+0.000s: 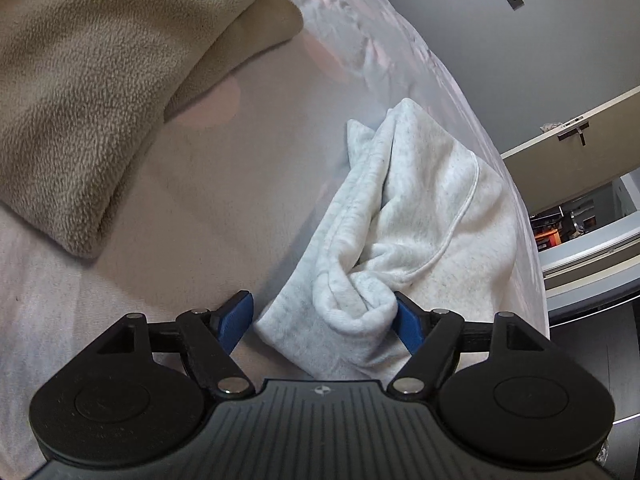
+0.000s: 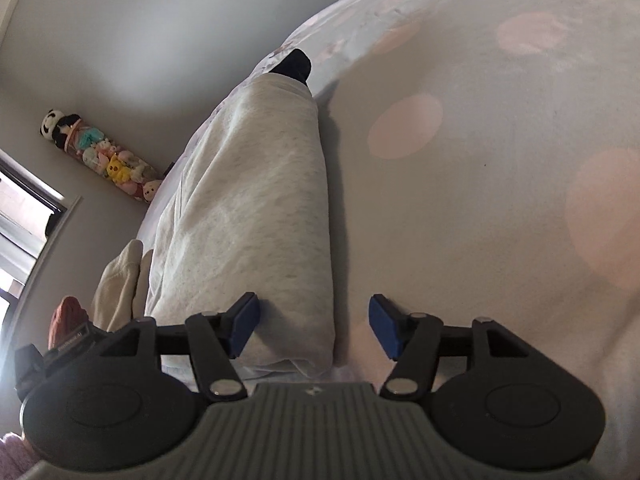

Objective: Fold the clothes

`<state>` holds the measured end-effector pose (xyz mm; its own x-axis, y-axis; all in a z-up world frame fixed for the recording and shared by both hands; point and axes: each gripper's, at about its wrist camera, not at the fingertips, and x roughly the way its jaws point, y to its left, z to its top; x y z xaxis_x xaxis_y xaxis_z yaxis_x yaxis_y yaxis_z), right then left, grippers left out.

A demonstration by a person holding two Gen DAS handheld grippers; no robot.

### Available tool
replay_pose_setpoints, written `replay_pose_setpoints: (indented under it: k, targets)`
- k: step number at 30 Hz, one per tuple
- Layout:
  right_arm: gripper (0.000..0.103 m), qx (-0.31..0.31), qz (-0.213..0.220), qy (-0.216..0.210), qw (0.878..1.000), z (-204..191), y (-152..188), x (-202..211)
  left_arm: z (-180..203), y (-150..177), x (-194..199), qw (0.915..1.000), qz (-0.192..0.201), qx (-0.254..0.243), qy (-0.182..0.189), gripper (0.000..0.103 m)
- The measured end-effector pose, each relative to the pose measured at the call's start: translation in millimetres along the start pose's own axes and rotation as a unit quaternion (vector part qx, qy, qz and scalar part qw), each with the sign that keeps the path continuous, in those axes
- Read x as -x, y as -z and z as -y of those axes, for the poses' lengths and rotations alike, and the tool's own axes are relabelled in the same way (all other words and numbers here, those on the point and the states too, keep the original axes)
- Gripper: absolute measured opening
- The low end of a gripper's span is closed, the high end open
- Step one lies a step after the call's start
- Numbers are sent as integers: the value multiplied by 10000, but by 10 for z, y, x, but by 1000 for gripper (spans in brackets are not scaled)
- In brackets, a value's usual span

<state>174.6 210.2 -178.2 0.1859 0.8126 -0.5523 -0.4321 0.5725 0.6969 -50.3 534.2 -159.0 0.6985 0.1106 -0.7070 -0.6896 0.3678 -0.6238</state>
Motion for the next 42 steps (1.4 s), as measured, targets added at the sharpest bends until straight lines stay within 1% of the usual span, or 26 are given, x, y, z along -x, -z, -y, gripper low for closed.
replay_pose_setpoints:
  k: [3,4,5,6,7,8,10,12,13,14,15,18,21,25,29,30,32,35,37,39,40,42]
  targets:
    - [64,-268,-128,-275,9992,71,-15,-90,20,10,-61,9999,-67,-135,-24,72]
    - [63,-331,-175,-358,9987,86,-18,-123,30,15,-75,9998,-80,-189,-44,70]
    - [63,-370,-234,-443,9981,93,-22,-159,48,22,-74,9996,-66,-254,-84,67]
    - [60,-401,-295,-525,9974,98,-25,-197,60,26,-70,9995,-41,-292,-113,61]
    - [57,-416,-361,-592,9967,95,-28,-234,66,27,-70,9994,-27,-308,-123,58]
    - [56,-432,-405,-621,9963,90,-30,-259,75,29,-66,9994,-17,-335,-131,55]
    - [53,-439,-425,-640,9961,78,-35,-265,103,37,-43,9990,-13,-434,-135,48]
    - [46,-512,-407,-693,9955,82,-43,-245,141,53,-8,9983,0,-553,-156,42]
    - [43,-522,-376,-727,9953,74,-48,-223,162,65,15,9980,13,-612,-173,38]
    - [37,-482,-322,-778,9953,44,-56,-184,187,80,48,9976,32,-663,-191,36]
    - [35,-387,-251,-826,9955,-6,-63,-132,221,97,91,9972,57,-725,-198,33]
    - [34,-192,-165,-958,9951,-158,-105,46,344,177,263,9953,125,-936,-204,29]
    - [34,-224,-266,-988,9945,-257,-145,273,444,299,420,9946,-65,-1012,-216,29]
    - [34,-370,-579,-707,9951,-278,-198,641,563,522,589,9925,-385,-1145,-175,29]
    - [34,-257,-660,-368,9968,-216,-173,1029,709,760,684,9874,-754,-1391,-82,28]
    - [34,-152,-667,-242,9974,-212,-147,1100,748,804,682,9851,-833,-1496,-126,28]
    - [34,22,-722,-11,9974,-193,-79,1189,837,862,640,9790,-967,-1763,-328,28]
    - [34,264,-941,373,9945,-197,0,1084,881,954,525,9681,-1255,-2047,-719,28]
    - [35,520,-1080,662,9906,-213,50,993,877,982,401,9609,-1492,-2120,-976,28]
    - [37,771,-1181,911,9858,-237,94,918,876,969,328,9581,-1617,-2092,-1102,30]
    - [38,839,-1166,957,9850,-242,100,921,877,965,323,9580,-1621,-2083,-1120,32]
    - [44,869,-1087,967,9855,-245,99,987,888,961,434,9628,-1402,-2088,-988,34]
